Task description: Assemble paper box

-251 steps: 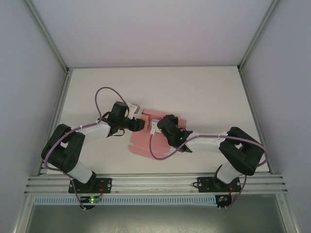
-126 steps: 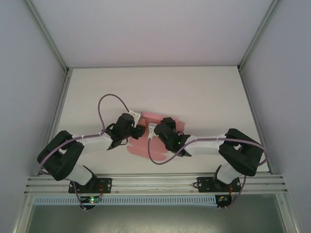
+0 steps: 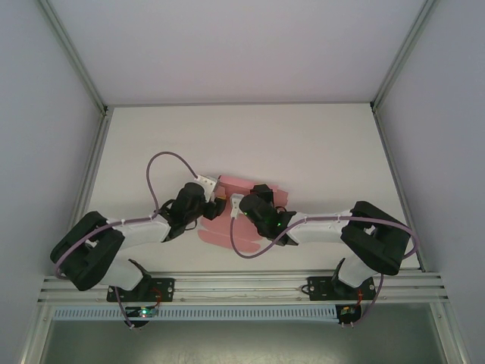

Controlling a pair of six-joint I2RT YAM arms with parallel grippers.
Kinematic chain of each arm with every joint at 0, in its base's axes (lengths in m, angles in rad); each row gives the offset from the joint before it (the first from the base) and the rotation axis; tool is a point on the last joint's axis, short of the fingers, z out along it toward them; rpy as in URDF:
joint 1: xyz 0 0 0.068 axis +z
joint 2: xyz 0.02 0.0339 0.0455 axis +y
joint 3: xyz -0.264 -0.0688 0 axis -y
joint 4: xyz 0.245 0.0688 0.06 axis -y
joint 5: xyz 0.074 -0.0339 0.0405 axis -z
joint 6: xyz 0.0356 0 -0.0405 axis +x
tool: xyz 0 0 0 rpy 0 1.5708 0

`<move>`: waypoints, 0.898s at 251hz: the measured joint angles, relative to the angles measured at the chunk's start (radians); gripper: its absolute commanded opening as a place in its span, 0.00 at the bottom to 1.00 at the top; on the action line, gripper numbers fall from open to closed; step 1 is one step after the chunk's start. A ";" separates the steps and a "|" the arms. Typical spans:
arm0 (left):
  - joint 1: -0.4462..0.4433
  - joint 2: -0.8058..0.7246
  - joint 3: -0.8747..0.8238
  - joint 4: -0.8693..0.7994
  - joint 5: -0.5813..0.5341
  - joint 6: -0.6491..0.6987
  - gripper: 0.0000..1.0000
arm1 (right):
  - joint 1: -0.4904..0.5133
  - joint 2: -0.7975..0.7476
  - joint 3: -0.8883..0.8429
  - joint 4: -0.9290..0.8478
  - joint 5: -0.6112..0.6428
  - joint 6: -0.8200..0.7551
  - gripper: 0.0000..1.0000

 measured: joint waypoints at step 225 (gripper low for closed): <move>0.193 0.037 0.049 -0.112 0.294 -0.185 0.43 | -0.024 0.000 0.000 -0.031 -0.026 0.019 0.00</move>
